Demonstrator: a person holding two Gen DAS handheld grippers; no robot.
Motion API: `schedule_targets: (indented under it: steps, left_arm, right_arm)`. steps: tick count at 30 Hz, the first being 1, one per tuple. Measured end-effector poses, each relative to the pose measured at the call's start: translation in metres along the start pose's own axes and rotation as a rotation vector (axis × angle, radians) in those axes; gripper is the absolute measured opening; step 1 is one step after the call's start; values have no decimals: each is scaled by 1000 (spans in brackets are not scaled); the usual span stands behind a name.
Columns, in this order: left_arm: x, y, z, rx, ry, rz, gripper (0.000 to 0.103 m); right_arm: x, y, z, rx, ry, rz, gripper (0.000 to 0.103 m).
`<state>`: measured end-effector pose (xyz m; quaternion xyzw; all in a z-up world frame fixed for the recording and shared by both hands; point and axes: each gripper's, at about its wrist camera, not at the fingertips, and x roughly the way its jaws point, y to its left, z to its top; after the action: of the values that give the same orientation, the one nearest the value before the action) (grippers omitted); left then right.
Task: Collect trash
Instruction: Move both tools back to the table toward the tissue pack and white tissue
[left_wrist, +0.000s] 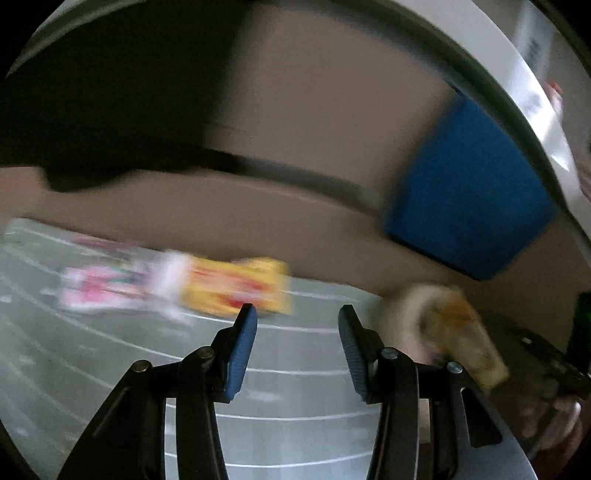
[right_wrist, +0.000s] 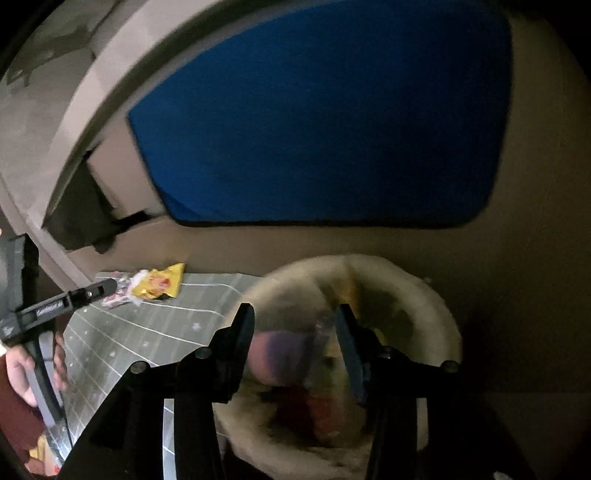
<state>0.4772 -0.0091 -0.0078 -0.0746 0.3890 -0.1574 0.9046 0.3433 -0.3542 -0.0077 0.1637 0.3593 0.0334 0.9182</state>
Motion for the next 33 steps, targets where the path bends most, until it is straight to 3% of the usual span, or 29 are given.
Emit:
schedule_targets:
  steps: [2,4,8,12,17,20,23,28,30,33]
  left_arm:
    - [-9,44,13,-38,-26,74,47]
    - [-7,85,23,-53,0,115,47]
    - [17,149,29,-88,73,102,47]
    - [64,183,38,-114,95,73,47]
    - [108,195,43,-31,183,21,47]
    - [100,196,31,13,207,-44,47]
    - [86,192,9,55,247,-61,47]
    - [48,189,-27,27,317,-142,47]
    - [35,190,-31,16,304,-152,47]
    - [20,203,-20,-27,213,-140,47]
  right_arm:
    - [3,21,4,-32,-11,30,44]
    - [15,45,7,-62,-5,53,44]
    - [51,99,9,-135,29,97,44]
    - [88,139,0,-185,96,134,44]
    - [122,166,-13,-282,173,115,44]
    - [134,172,-12,-311,175,115,44]
    - [157,189,-7,-330,184,139,44]
    - [197,242,-2,-369,174,214,44]
    - [211,260,0,-366,163,236,44]
    - [237,288,2,-372,154,235,44]
